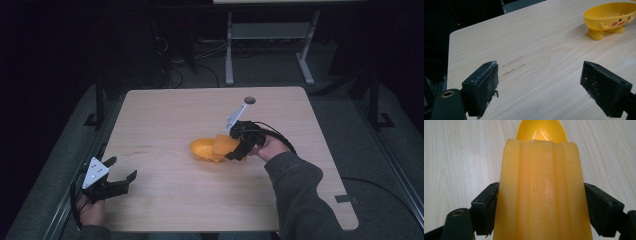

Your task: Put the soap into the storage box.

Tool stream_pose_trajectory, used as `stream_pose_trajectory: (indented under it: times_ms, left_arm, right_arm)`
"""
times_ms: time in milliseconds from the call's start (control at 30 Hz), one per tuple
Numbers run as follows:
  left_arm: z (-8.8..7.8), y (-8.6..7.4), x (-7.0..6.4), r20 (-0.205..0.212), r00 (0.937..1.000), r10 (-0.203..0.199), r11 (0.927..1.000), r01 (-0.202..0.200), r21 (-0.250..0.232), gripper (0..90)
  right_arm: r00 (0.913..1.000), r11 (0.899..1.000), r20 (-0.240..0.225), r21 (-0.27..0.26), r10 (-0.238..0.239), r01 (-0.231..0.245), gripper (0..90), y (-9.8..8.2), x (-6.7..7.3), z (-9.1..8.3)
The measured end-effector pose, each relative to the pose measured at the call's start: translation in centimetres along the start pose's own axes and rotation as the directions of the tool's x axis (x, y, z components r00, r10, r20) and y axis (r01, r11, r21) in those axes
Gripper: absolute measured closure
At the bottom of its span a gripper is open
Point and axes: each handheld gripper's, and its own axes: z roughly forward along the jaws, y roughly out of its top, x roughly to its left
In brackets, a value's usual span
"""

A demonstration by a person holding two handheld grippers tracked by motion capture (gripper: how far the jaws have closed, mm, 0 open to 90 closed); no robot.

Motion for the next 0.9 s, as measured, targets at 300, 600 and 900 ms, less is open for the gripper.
stream_pose_trajectory:
  times_ms: [300,600,900]
  left_arm:
    - [0.0,0.0,0.0,-0.001,1.0000,-0.003,1.0000,0.003,0.001,13.9]
    - [0.0,0.0,0.1,0.000,1.0000,-0.002,1.0000,0.002,-0.001,13.9]
    - [-0.1,0.0,0.1,0.001,1.0000,-0.008,1.0000,0.008,-0.003,13.9]
  right_arm:
    - [0.9998,1.000,-0.018,0.001,-0.010,0.010,20.4,1.3,-0.4,0.7]
    - [0.9991,0.999,-0.025,0.008,-0.035,0.035,20.4,2.9,-0.5,1.2]
    - [0.9980,0.999,-0.034,-0.005,-0.053,0.053,20.4,4.3,-0.9,1.7]
